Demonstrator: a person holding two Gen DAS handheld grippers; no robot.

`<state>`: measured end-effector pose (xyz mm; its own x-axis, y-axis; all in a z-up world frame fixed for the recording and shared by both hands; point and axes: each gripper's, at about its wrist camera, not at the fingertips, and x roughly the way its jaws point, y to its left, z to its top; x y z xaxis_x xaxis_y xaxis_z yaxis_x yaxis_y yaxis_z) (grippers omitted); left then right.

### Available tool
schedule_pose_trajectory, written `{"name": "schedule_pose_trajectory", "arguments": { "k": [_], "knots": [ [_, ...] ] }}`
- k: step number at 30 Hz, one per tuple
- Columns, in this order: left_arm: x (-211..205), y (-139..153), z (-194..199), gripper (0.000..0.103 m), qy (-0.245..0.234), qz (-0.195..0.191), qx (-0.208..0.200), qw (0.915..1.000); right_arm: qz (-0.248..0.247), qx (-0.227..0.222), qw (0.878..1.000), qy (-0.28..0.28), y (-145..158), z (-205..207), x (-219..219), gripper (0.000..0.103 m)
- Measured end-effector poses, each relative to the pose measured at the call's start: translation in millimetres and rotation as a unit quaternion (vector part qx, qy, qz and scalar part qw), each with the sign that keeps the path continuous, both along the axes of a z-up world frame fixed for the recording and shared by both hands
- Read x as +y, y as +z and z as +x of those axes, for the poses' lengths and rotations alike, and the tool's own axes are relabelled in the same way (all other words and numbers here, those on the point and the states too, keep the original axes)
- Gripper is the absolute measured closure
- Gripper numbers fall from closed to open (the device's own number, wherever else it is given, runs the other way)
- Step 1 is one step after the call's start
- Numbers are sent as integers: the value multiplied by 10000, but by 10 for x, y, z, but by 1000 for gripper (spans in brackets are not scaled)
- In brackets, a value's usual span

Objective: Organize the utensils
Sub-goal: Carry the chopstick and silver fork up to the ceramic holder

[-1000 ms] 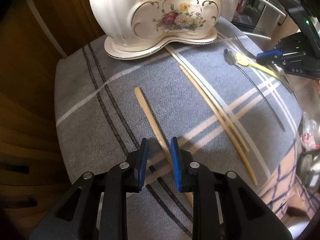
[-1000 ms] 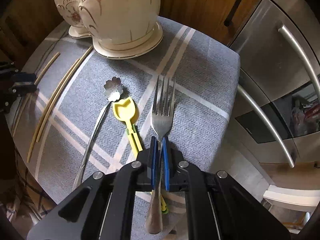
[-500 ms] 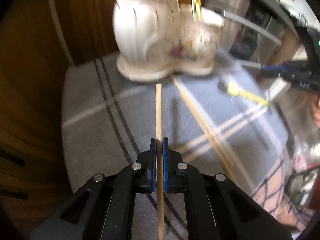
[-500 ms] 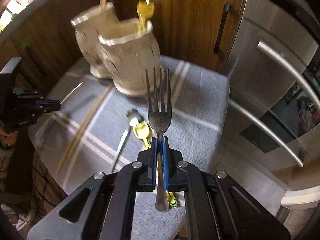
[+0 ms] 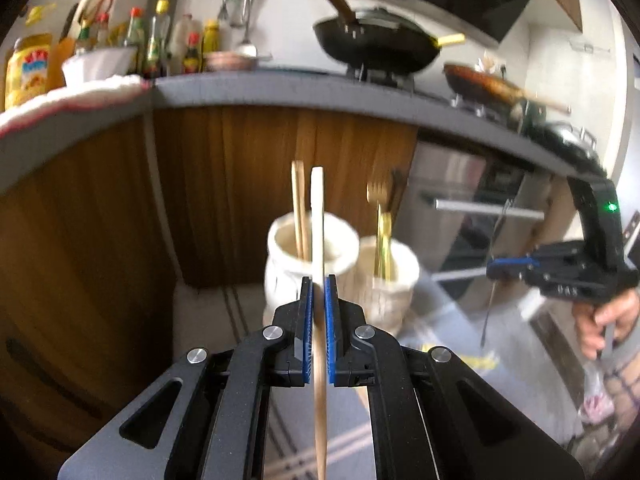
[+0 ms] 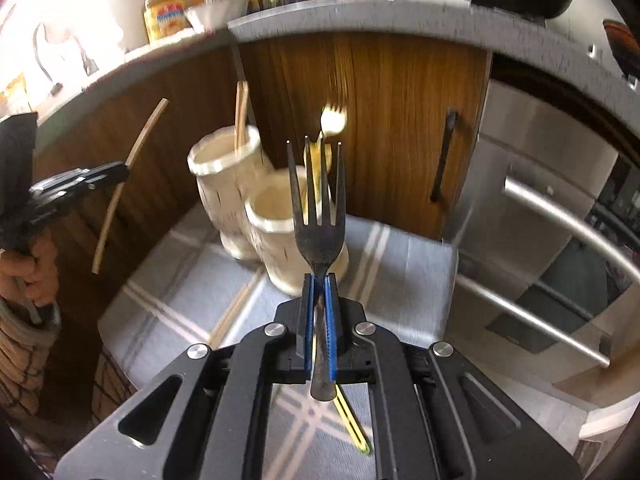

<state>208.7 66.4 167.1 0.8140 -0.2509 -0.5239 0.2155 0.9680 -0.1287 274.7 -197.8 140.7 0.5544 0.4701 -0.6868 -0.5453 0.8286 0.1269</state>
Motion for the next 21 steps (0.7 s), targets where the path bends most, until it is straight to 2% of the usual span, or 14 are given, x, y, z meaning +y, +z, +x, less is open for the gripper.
{"name": "schedule_pose_trajectory", "arguments": {
  "k": [6, 12, 16, 21],
  "knots": [
    [-124, 309, 267, 97, 51, -106, -563, 9983, 312, -346, 9989, 7, 360, 102, 128, 98],
    [-279, 483, 523, 97, 248, -140, -1135, 9931, 472, -541, 9974, -22, 538, 282, 325, 98],
    [-296, 494, 729, 97, 356, -212, -1353, 9899, 528, -576, 9969, -54, 558, 425, 422, 98],
    [-259, 329, 902, 97, 582, -256, -1563, 9857, 581, -616, 9963, -125, 517, 634, 533, 98]
  ]
}}
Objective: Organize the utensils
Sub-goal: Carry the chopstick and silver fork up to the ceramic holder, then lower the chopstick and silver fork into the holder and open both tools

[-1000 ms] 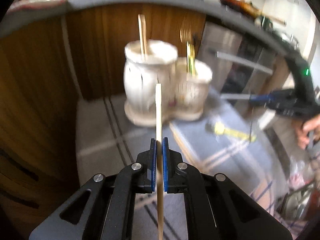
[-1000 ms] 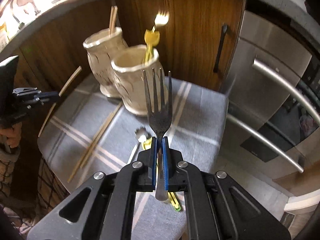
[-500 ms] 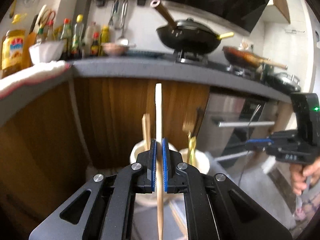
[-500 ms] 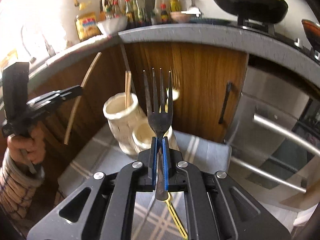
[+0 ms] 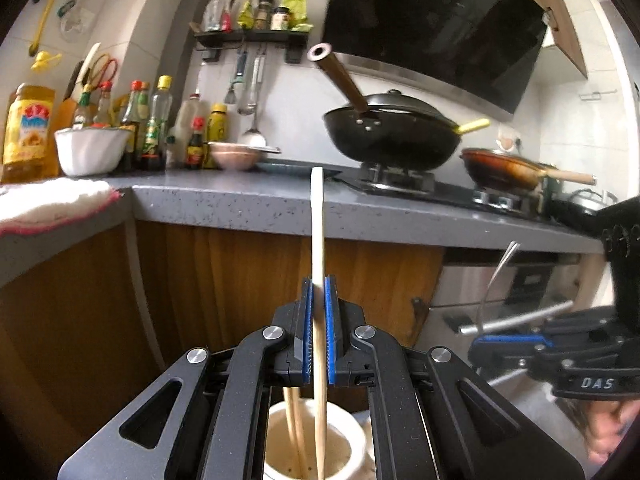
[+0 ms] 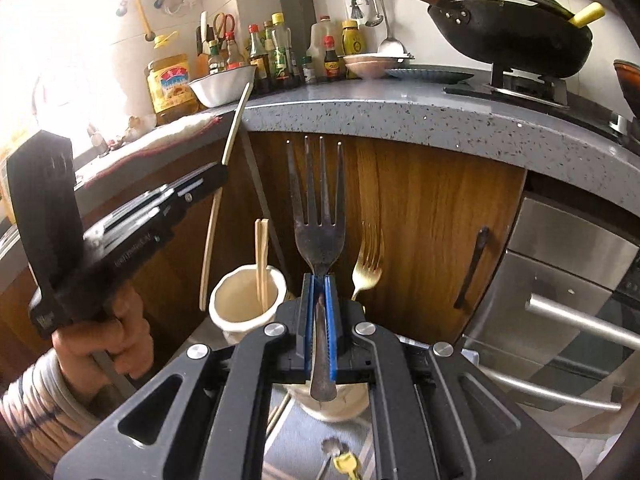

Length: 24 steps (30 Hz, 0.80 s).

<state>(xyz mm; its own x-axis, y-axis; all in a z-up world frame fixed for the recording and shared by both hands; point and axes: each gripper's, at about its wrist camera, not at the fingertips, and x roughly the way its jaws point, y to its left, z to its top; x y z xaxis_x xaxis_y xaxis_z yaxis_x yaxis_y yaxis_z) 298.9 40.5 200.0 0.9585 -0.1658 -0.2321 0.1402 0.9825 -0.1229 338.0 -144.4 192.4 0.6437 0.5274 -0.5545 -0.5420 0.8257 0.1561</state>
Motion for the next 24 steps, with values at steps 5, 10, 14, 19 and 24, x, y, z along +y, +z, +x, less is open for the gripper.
{"name": "schedule_pose_trajectory", "arguments": {
  "k": [5, 10, 14, 19, 24],
  "knots": [
    [128, -262, 124, 97, 135, -357, -53, 9993, -43, -46, 9999, -90, -145, 113, 96, 98],
    [146, -428, 119, 97, 172, -391, -60, 9991, -146, -3, 9999, -82, -320, 143, 167, 98],
    [97, -521, 21, 97, 207, -256, -114, 9994, -205, 65, 9997, -73, -465, 126, 185, 98],
    [40, -627, -87, 97, 197, -173, -76, 9996, -281, 133, 9995, -86, -626, 77, 191, 98],
    [-13, -726, -123, 97, 171, -54, 40, 9998, -409, 162, 9989, -130, -748, 43, 201, 98]
  ]
}}
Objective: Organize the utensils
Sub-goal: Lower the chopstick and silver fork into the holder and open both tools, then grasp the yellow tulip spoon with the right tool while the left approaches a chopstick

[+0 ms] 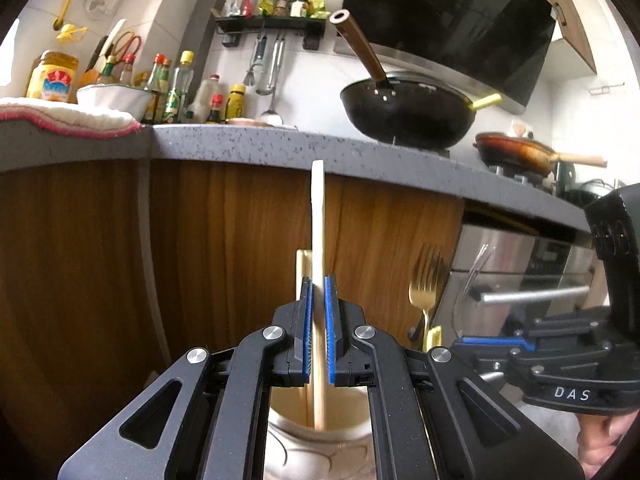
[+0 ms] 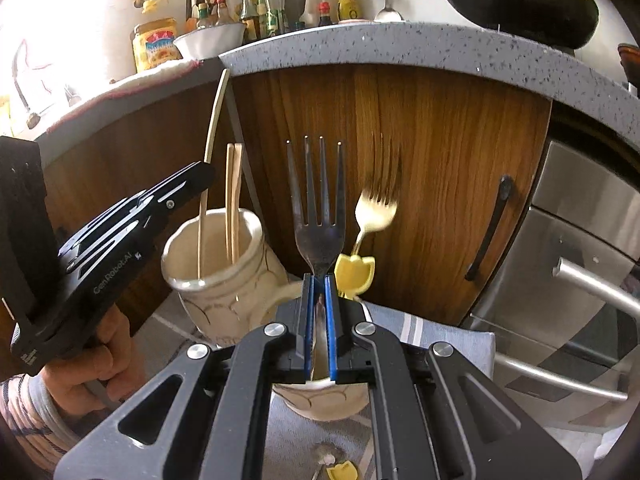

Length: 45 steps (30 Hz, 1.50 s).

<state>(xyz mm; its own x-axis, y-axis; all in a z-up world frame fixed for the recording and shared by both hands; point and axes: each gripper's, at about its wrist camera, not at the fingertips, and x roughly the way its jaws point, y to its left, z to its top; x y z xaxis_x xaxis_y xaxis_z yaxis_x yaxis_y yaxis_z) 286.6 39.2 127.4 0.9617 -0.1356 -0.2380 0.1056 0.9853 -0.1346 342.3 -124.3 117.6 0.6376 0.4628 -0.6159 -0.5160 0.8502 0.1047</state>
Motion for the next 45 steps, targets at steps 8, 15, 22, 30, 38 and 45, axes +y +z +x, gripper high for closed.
{"name": "schedule_pose_trajectory", "arguments": {
  "k": [8, 15, 22, 30, 38, 45],
  "knots": [
    [-35, -115, 2, 97, -63, 139, 187, 9997, -59, 117, 9999, -107, -88, 54, -47, 98],
    [-62, -175, -16, 97, -32, 294, 303, 9991, -141, 211, 9996, -139, -163, 92, -44, 98],
    [-68, -221, -46, 97, 16, 412, 355, 9985, -155, 229, 9995, -164, -161, 101, -46, 98],
    [-29, -221, -114, 91, 25, 419, 331, 9986, -76, 245, 9995, -189, -149, 104, -96, 98],
    [42, -163, -302, 55, 232, 396, 300, 9985, 40, 84, 9999, -125, -43, -68, -246, 85],
    [217, -183, -545, 51, 377, 62, 595, 9975, -120, -7, 9999, -41, -60, -289, -394, 81]
  ]
}}
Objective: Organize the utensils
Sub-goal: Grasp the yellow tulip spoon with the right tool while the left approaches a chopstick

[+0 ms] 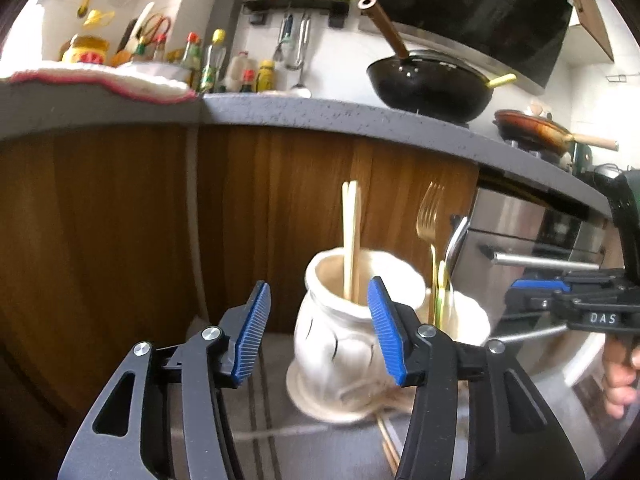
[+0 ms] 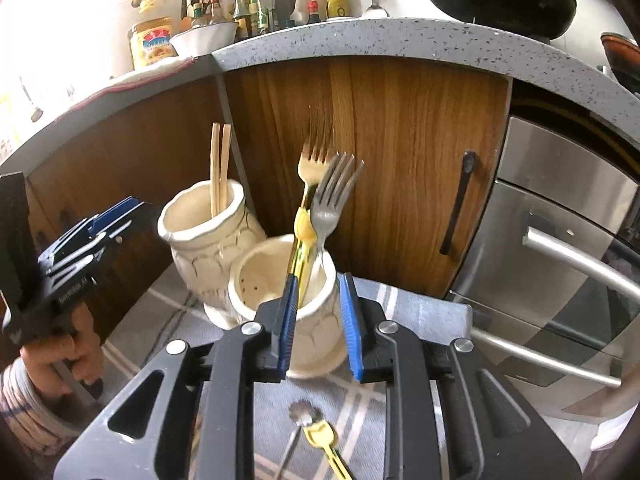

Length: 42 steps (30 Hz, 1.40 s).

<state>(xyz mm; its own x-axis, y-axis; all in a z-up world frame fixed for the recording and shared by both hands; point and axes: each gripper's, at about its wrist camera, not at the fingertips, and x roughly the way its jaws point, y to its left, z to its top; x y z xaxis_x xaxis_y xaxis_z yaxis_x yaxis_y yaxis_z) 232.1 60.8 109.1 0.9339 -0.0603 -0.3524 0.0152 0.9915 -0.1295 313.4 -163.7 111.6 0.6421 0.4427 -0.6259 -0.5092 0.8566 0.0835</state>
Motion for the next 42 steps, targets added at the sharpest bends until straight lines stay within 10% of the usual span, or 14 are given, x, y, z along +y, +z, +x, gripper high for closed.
{"name": "schedule_pose_trajectory", "arguments": {
  "k": [17, 42],
  "knots": [
    [-306, -779, -220, 51, -602, 21, 1704, 9835, -977, 941, 9899, 420, -902, -375, -234, 78],
    [-673, -1141, -225, 60, -1109, 765, 2463, 9598, -1850, 1169, 9728, 758, -1208, -465, -188, 78]
  ]
}}
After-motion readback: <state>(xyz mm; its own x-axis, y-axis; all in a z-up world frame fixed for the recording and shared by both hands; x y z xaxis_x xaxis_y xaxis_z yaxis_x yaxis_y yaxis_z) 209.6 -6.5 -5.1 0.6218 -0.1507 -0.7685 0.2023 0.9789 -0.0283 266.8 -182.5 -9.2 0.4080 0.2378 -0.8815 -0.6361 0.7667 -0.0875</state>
